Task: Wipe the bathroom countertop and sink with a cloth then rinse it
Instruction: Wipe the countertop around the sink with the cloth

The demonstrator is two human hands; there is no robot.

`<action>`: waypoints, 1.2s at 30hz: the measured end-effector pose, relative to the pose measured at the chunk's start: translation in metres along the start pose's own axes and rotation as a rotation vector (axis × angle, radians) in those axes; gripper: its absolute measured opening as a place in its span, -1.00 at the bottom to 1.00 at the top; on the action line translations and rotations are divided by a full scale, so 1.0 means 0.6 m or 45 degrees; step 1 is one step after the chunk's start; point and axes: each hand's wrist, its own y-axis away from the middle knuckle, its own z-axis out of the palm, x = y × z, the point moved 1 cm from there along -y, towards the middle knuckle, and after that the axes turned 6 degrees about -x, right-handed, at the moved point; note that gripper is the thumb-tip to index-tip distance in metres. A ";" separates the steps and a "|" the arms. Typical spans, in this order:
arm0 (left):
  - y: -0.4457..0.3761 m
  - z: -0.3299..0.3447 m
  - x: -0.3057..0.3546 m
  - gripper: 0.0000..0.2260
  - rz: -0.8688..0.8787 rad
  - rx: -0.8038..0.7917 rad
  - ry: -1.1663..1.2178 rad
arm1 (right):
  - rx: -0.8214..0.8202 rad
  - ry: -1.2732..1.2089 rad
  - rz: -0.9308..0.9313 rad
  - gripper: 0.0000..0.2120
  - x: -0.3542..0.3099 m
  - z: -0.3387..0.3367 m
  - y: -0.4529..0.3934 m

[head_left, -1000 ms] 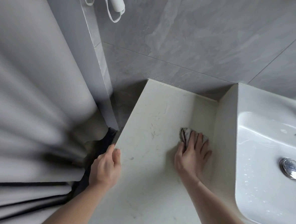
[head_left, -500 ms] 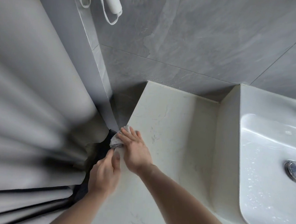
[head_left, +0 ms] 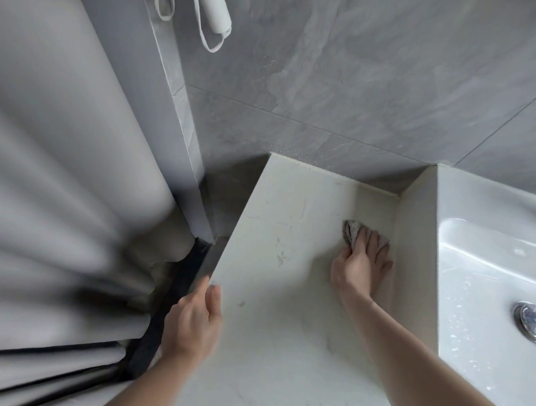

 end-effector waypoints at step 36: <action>-0.002 -0.002 0.001 -0.51 -0.006 -0.052 -0.012 | -0.079 0.061 -0.037 -0.40 -0.075 0.021 -0.057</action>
